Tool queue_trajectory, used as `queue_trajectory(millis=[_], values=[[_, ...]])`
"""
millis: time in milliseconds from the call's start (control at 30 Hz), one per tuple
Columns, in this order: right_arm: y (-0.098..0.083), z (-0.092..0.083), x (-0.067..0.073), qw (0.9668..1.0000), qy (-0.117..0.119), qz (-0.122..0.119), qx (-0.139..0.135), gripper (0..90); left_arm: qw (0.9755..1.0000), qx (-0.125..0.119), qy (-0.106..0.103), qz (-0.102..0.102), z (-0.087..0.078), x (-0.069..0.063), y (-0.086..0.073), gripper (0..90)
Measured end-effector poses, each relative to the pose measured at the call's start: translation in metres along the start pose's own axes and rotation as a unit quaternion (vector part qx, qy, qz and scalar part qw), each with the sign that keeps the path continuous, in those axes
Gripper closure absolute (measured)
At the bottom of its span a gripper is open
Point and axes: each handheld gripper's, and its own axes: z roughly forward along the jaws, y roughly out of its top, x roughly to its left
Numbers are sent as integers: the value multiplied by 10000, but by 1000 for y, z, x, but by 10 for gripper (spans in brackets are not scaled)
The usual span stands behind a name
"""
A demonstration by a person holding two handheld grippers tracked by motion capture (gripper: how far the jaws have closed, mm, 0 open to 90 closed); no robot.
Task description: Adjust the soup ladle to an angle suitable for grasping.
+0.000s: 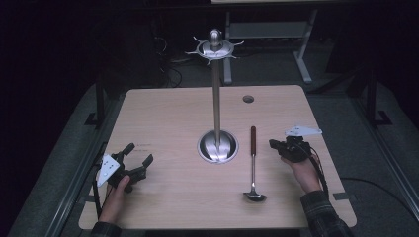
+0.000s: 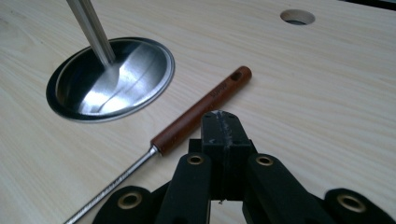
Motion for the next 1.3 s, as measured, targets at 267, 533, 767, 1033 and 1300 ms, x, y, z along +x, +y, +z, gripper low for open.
queue_trajectory(millis=[267, 533, 767, 1033, 1300], values=[[3, 31, 3, 9997, 83, 61, 216, 897, 10000, -25, -3, -44, 0, 0, 0, 143], [-2, 56, 2, 9996, 35, 40, 272, 897, 10000, -11, -22, -16, 0, 0, 0, 144], [-7, 65, -1, 9995, 31, 69, 302, 897, 10000, -8, -26, -18, 0, 0, 0, 144], [-7, 67, 4, 9991, 51, -107, 409, 897, 10000, -9, -25, -5, 0, 0, 0, 144], [-6, 69, 8, 9989, 129, -150, 426, 897, 10000, -1, -27, -4, 0, 0, 0, 144]])
